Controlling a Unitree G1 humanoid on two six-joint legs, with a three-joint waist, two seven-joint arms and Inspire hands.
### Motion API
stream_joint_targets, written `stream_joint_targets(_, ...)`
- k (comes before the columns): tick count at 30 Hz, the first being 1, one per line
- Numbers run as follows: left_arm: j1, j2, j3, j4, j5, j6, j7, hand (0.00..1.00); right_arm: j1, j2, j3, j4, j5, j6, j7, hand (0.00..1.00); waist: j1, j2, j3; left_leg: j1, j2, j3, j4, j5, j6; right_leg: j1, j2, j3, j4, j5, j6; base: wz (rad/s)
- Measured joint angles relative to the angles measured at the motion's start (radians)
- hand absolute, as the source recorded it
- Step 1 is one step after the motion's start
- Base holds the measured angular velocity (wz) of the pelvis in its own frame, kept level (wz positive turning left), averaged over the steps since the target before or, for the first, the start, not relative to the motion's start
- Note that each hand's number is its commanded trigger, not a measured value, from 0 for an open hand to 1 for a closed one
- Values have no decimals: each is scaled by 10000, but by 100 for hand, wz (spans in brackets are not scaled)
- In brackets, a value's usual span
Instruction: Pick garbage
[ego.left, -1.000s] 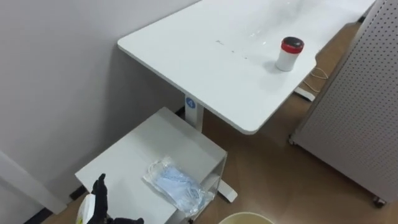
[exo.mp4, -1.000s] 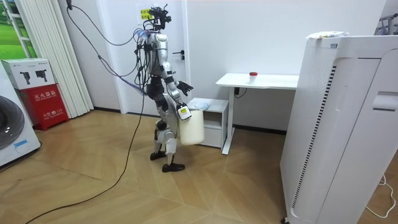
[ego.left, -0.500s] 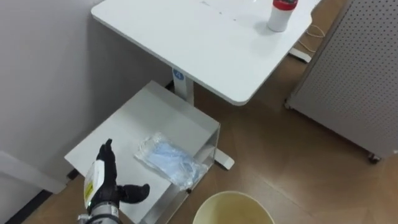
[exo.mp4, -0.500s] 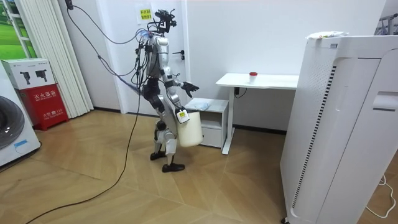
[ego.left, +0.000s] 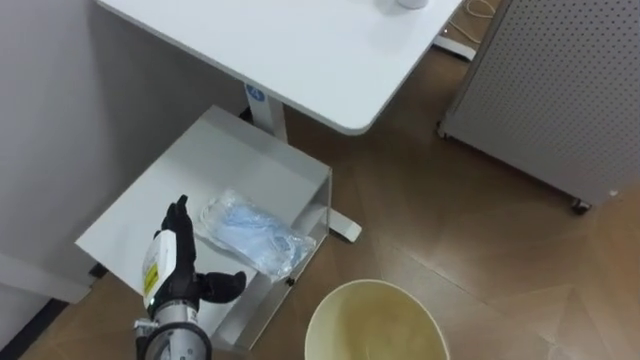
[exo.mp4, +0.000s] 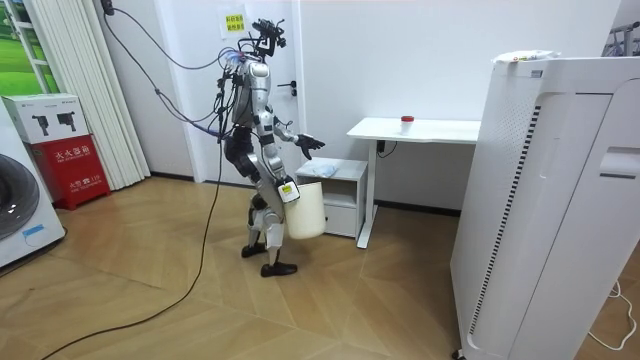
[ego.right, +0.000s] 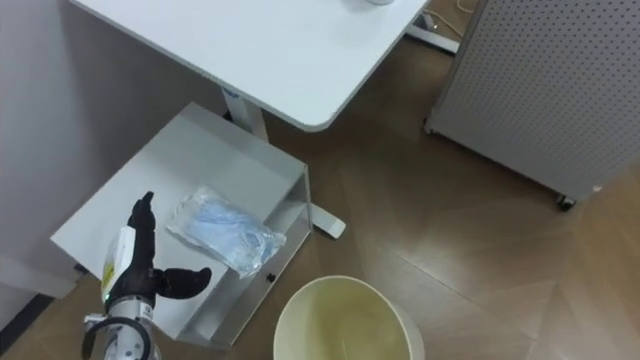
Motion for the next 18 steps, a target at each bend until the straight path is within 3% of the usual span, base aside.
stream_joint_targets(7,-270,3,-125,4,-11,8,110,0,-6,-8,207,-343,413,-19,-157,100,-37,-2,2,-610,43,23,368,-22,-36,-661,-36,38,446,-73,-116,0)
stream_joint_targets(11,-537,60,-110,487,-10,33,160,0,1,-9,219,-440,579,-87,-246,100,-88,-11,7,-921,196,34,864,-208,-111,-945,9,27,835,-203,-265,-4)
stream_joint_targets(18,-587,131,-109,649,-52,30,531,0,25,-27,207,-829,954,-104,-317,100,-605,-95,29,-1453,228,26,1676,-447,-204,-1541,-60,132,1822,-691,-369,3)
